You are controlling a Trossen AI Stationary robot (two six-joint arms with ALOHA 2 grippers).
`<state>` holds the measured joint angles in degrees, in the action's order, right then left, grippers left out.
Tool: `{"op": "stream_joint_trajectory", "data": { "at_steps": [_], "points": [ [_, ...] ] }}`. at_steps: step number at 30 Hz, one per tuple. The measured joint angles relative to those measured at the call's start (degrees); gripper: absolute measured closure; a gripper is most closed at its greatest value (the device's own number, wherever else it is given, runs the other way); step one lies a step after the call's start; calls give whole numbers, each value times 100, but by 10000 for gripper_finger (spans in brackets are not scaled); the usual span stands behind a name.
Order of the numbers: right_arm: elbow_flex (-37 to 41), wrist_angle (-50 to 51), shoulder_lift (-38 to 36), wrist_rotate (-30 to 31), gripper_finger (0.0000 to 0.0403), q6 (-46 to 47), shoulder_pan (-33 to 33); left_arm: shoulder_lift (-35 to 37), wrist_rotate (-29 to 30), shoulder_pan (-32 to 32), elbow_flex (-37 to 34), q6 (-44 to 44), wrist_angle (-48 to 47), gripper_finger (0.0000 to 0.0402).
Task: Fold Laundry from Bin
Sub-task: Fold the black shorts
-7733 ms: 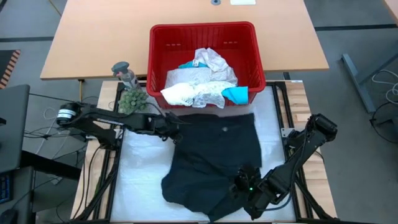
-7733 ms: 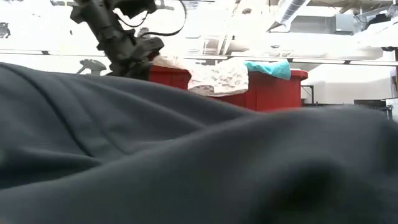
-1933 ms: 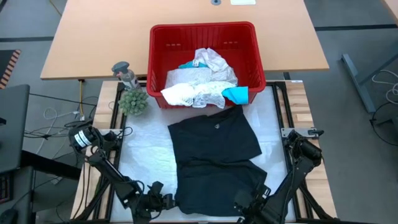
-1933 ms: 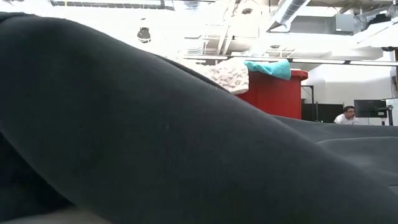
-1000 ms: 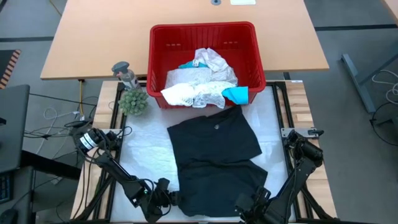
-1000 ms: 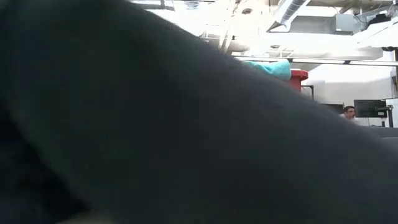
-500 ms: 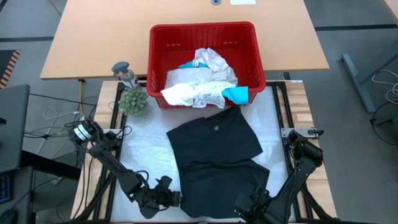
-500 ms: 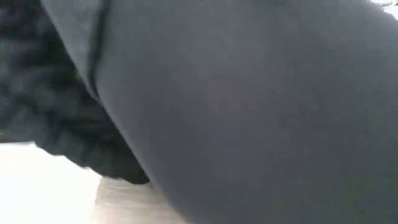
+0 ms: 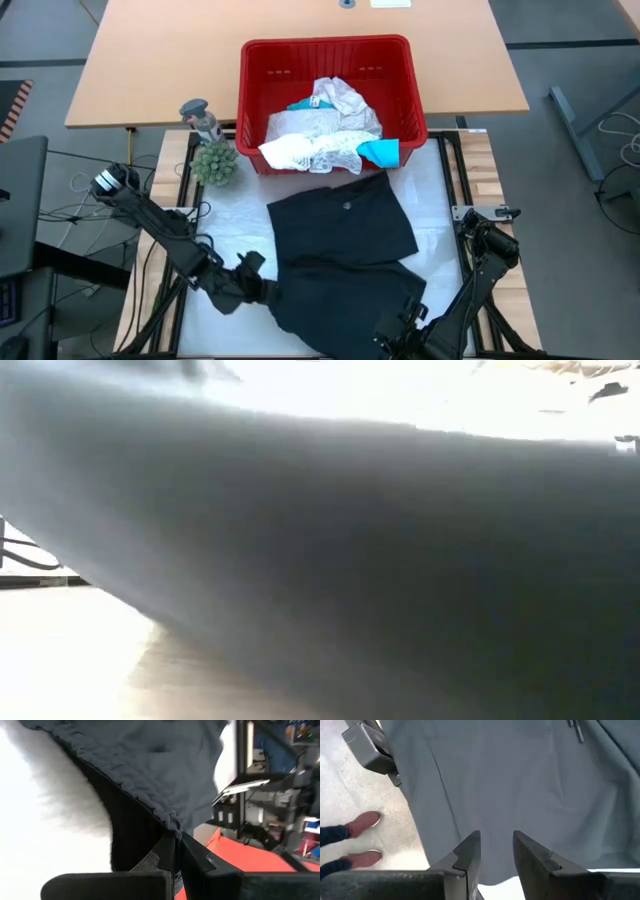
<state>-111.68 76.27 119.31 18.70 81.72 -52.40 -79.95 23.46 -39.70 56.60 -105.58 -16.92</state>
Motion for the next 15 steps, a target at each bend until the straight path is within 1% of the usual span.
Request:
{"op": "stream_joint_trajectory", "data": {
  "at_steps": [1,3,5,7,10,15],
  "points": [
    [0,-97,0,57,265,-136,0,75,75,9,0,4,-32,401],
    [-2,-387,0,355,263,-405,-1,151,156,20,1,77,-57,401],
    [0,-678,0,674,262,-672,21,122,12,34,9,116,-178,401],
    [75,-880,0,841,265,-795,95,17,-94,34,9,80,-434,401],
    [427,-1280,0,883,285,-844,210,-107,-115,42,7,-22,-569,401],
    [1370,-2387,7,834,323,-733,267,-268,-245,71,7,-13,-551,401]
  ]
}}
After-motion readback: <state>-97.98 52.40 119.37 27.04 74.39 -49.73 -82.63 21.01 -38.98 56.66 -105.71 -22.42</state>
